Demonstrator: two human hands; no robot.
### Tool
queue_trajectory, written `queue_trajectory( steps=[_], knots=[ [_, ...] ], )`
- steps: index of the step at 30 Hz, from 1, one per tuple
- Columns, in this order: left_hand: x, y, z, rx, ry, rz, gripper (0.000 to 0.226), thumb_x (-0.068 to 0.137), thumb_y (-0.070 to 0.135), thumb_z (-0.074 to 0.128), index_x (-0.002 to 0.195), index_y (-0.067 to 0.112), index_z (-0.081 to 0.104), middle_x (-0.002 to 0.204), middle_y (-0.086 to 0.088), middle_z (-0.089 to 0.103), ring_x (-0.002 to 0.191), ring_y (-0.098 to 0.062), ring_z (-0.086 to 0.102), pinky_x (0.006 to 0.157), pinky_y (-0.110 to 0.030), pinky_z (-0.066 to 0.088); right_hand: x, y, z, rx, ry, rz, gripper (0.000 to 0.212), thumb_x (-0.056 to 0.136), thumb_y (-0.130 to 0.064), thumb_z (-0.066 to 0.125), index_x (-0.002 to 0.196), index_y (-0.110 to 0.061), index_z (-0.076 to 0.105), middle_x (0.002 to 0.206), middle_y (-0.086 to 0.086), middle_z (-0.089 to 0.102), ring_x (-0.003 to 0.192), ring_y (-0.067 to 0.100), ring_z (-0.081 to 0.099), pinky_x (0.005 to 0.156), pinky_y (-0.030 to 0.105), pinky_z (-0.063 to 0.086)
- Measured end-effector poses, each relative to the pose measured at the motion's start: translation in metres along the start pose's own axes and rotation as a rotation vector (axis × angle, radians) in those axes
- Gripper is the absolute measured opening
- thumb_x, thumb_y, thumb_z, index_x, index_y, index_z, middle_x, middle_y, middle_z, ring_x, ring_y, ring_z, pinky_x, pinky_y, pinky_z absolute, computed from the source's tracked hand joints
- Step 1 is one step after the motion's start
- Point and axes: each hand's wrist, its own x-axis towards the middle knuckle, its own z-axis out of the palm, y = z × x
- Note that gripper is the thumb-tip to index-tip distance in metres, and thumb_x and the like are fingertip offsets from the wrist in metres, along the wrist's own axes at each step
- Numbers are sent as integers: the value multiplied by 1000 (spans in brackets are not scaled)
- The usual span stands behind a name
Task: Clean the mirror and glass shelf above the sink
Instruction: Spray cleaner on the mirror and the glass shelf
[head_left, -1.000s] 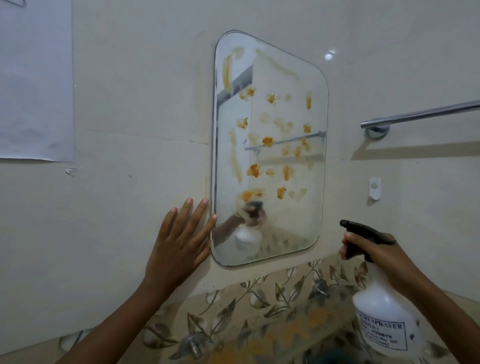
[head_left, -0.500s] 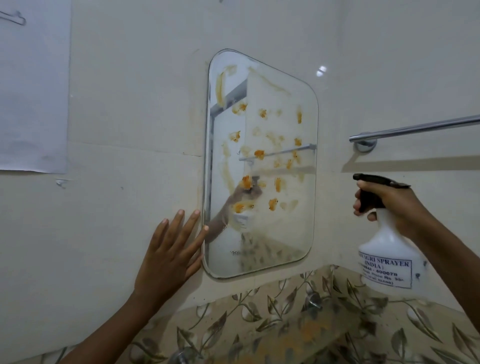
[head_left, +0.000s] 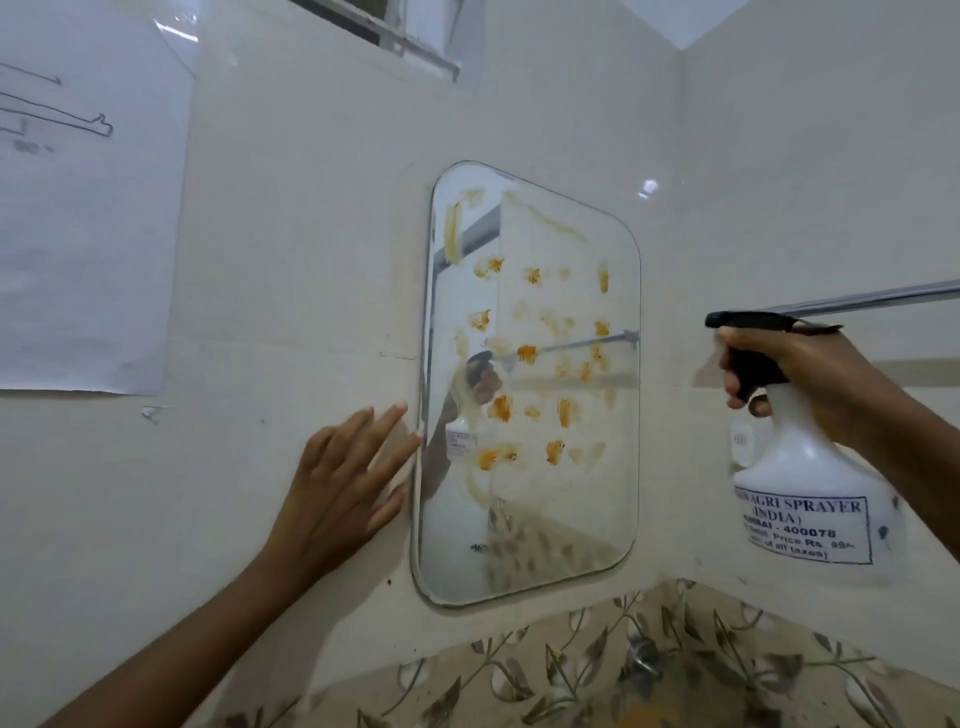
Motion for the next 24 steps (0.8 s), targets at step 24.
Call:
queue_trajectory(
  steps=[24],
  knots=[
    [52, -32, -11, 233, -143, 132, 56, 91, 44, 23, 143, 23, 33, 151, -6, 32, 134, -34, 38, 106, -51, 35, 57, -46, 59, 139, -67, -101, 21, 87, -27, 57, 73, -11, 61, 64, 9, 63, 55, 22, 62, 42, 19, 42]
  ],
)
